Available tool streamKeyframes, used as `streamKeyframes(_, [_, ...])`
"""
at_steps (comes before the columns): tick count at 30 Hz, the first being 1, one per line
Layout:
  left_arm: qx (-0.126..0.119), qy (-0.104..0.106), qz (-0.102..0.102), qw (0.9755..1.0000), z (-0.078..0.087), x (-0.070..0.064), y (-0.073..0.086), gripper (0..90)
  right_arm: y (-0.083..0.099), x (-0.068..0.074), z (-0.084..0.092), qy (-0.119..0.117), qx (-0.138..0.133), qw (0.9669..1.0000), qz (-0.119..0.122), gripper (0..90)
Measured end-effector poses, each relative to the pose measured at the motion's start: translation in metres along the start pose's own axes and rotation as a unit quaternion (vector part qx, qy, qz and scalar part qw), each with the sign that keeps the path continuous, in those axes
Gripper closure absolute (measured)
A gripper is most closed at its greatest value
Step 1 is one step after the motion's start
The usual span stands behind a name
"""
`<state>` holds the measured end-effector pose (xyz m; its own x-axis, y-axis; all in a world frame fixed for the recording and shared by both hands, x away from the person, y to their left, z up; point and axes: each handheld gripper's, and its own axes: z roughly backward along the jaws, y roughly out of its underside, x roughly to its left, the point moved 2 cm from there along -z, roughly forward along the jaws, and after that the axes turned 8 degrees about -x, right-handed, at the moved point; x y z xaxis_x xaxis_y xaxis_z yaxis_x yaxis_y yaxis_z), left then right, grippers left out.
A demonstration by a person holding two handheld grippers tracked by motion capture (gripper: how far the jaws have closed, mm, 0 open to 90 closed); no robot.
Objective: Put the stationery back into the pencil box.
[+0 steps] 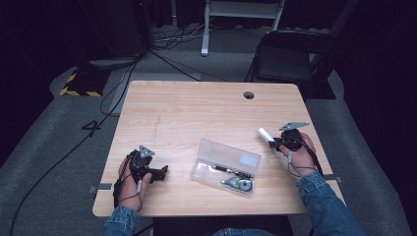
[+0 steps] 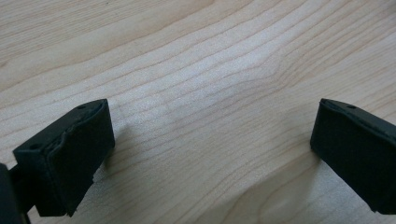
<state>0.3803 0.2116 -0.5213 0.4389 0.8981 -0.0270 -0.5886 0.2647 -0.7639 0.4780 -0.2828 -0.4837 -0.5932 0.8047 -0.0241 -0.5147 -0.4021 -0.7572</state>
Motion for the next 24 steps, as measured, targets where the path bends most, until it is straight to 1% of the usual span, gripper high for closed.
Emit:
streamKeyframes(2, [0.0,0.0,0.0,1.0,0.0,0.0,0.0,0.2,-0.002,0.0,0.003,0.002,-0.007,1.0,0.0,71.3])
streamKeyframes(11, [0.0,0.0,0.0,1.0,0.0,0.0,0.0,0.1,-0.012,0.004,0.019,-0.009,-0.032,0.9994,-0.001,71.3])
streamKeyframes(18, [0.0,0.0,0.0,1.0,0.0,0.0,0.0,0.2,-0.022,0.011,0.031,-0.019,-0.048,0.9986,0.009,71.3])
streamKeyframes(24, [0.0,0.0,0.0,1.0,0.0,0.0,0.0,0.2,-0.029,0.021,0.039,-0.03,-0.058,0.9976,0.022,71.3])
